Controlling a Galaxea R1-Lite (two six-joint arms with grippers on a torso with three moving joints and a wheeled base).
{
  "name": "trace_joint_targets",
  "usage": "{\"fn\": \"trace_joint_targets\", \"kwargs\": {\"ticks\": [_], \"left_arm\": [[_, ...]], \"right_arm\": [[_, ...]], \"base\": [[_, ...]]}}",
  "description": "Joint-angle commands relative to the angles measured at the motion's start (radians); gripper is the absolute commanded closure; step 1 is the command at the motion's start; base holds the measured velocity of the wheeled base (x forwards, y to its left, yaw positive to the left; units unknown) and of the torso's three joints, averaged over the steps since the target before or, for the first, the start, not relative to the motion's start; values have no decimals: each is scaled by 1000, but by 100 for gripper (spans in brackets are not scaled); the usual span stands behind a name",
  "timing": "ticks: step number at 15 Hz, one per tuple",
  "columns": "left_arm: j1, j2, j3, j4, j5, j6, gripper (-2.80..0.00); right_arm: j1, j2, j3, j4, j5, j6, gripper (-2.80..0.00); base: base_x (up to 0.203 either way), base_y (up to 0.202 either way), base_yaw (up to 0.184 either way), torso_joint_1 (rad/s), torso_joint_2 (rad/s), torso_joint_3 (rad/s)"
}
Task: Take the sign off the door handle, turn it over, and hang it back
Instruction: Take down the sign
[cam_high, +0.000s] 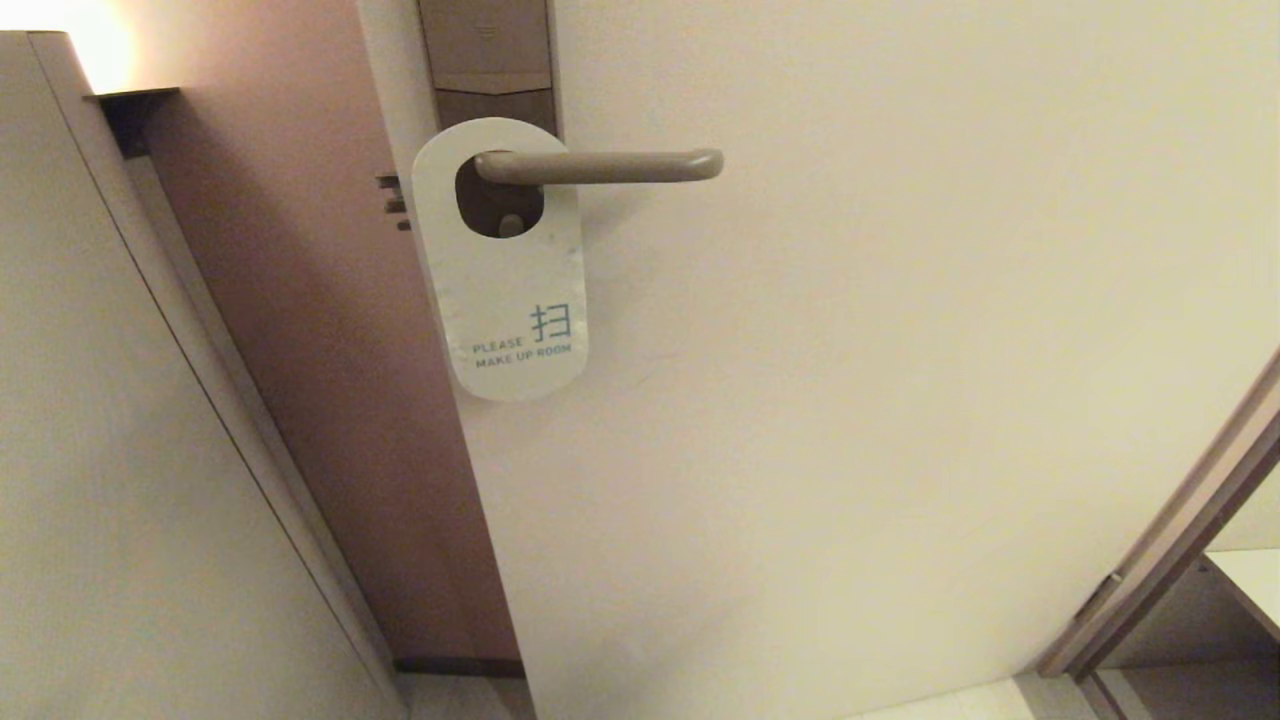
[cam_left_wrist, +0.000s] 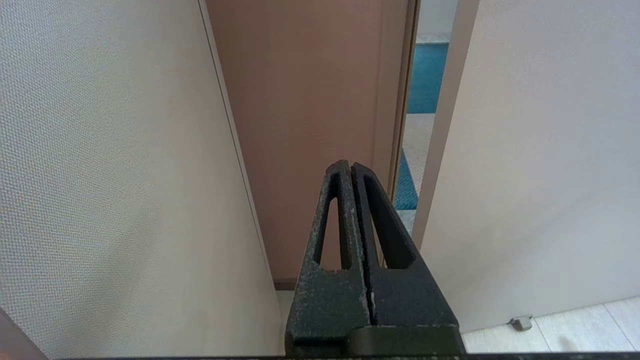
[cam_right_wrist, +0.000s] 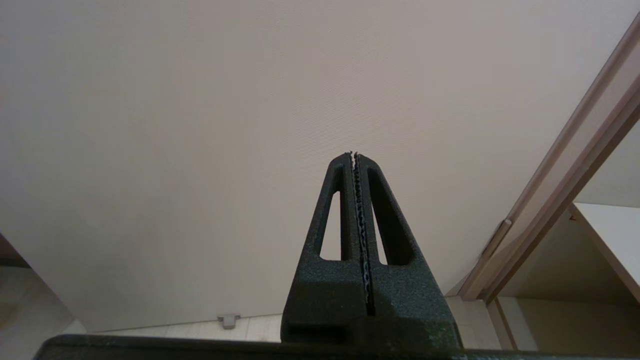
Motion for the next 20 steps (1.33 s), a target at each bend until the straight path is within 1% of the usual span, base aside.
{"fn": "trace_joint_targets", "kwargs": {"ticks": [1,5,7,9,12,14,15,17,20], "left_arm": [[0,-1,0,0,0,0,0],[0,-1,0,0,0,0,0],[0,-1,0,0,-9,23,0],[0,-1,0,0,-2,10,0],[0,-1,0,1,-3,11,0],[0,-1,0,-21,-10,27,0],[-2,-1,-12,-33,-13,23,0],[-4,9,-65,-12,-28,21,0],[-5,107,-156,7,-33,18,0]], "right_arm": [[-1,1,0,0,0,-1,0],[0,1,0,0,0,-1,0],[-1,1,0,0,0,-1,0],[-1,1,0,0,0,-1,0],[-1,1,0,0,0,-1,0],[0,1,0,0,0,-1,0],[0,1,0,0,0,-1,0],[0,1,0,0,0,-1,0],[0,1,0,0,0,-1,0]], "base": [[0,0,0,0,0,0],[0,0,0,0,0,0],[0,0,0,0,0,0],[0,0,0,0,0,0],[0,0,0,0,0,0],[0,0,0,0,0,0],[0,0,0,0,0,0],[0,0,0,0,0,0],[0,0,0,0,0,0]]}}
